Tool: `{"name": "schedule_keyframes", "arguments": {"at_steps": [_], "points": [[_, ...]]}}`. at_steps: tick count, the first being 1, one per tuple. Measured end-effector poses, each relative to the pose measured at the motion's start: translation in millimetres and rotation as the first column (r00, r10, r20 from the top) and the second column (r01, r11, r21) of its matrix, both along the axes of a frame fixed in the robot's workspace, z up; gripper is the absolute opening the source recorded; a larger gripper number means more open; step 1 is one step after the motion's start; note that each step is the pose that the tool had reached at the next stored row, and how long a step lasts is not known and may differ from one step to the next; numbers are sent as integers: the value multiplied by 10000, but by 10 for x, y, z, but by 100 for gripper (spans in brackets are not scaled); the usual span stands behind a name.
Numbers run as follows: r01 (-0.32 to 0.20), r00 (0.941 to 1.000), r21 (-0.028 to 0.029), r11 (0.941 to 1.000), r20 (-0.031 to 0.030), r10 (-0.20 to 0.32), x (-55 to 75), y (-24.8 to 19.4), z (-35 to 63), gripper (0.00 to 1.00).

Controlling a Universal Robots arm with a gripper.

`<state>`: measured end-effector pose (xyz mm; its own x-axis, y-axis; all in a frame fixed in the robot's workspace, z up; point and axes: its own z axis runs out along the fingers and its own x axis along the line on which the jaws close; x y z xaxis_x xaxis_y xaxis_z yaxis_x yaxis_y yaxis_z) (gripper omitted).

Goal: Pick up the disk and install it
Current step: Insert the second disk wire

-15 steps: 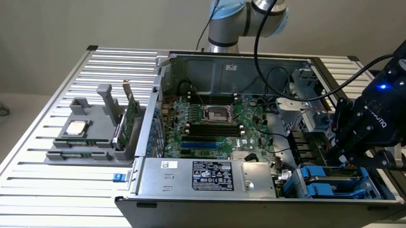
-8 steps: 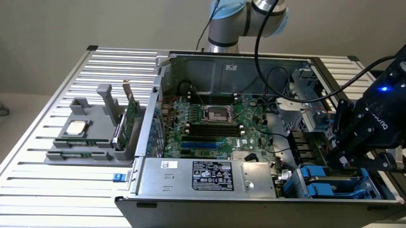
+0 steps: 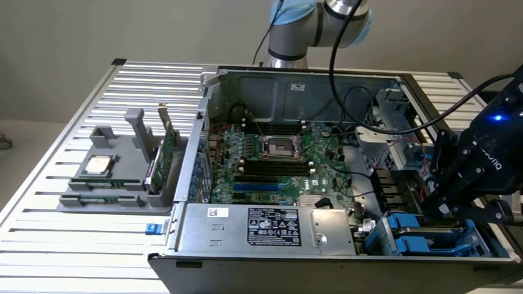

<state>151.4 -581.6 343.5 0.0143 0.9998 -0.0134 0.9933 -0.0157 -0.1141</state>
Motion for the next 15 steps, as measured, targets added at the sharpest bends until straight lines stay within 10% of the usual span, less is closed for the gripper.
{"name": "schedule_keyframes", "arguments": {"at_steps": [9,15], "points": [[1,10000,77,10000,0,-1,7,-45,-23,16],[-20,10000,261,9997,11,19,7,-52,-39,16]]}}
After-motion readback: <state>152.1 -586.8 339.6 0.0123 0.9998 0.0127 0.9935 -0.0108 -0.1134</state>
